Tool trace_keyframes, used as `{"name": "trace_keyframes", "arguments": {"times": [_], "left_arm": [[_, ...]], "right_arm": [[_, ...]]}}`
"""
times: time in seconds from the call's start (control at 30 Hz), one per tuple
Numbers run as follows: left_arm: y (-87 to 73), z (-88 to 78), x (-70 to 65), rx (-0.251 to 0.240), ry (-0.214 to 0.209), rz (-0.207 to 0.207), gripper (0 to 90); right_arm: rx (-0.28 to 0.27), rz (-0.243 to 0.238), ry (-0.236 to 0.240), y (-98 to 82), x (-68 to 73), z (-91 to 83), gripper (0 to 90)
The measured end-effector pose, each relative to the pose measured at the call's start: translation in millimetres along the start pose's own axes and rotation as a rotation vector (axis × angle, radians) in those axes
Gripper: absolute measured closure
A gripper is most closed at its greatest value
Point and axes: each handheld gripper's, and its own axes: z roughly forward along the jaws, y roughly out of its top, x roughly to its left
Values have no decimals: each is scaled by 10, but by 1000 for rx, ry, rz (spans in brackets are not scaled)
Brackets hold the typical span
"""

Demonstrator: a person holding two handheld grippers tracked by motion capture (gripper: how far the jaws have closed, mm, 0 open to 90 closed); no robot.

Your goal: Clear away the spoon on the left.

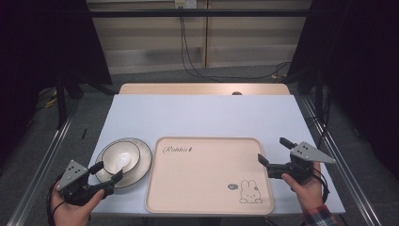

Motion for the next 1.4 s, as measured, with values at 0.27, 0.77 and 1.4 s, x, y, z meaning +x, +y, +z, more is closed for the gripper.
{"name": "trace_keyframes", "arguments": {"times": [0.27,0.77,1.4], "left_arm": [[-21,13,-17,20,-20,0,262],[-64,-79,-41,36,-8,-4,349],[-106,-98,-34,66,-23,-18,633]], "right_arm": [[-3,1,-1,5,0,-1,22],[-4,0,-1,6,5,11,22],[-2,-4,0,10,23,24,22]]}}
